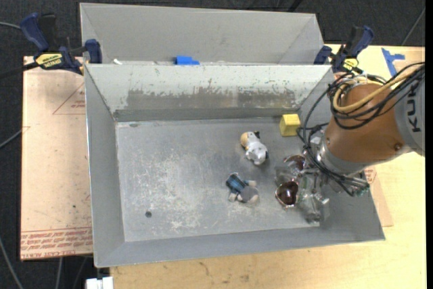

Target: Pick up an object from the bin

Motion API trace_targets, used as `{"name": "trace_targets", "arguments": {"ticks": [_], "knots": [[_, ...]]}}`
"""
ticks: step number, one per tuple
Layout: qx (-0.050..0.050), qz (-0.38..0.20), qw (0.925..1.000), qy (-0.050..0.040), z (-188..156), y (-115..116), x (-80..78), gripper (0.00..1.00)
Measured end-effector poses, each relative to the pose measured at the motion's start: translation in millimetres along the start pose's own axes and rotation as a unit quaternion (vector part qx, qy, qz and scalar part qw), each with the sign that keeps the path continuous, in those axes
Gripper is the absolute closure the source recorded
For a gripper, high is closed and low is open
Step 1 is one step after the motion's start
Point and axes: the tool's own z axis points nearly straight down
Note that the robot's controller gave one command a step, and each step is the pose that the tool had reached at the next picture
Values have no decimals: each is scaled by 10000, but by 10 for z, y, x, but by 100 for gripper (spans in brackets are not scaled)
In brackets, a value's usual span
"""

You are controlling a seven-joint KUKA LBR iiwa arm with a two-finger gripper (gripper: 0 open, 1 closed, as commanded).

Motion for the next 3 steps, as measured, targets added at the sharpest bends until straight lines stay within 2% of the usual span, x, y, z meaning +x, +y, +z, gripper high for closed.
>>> {"name": "trace_targets", "arguments": {"ticks": [1, 2, 3], "knots": [[0, 0, 10000, 0, 0, 0, 0, 0], [-23, -330, 9995, -3, 3, 194, 263, 100], [-24, -330, 9995, -4, 2, 195, 263, 100]]}}
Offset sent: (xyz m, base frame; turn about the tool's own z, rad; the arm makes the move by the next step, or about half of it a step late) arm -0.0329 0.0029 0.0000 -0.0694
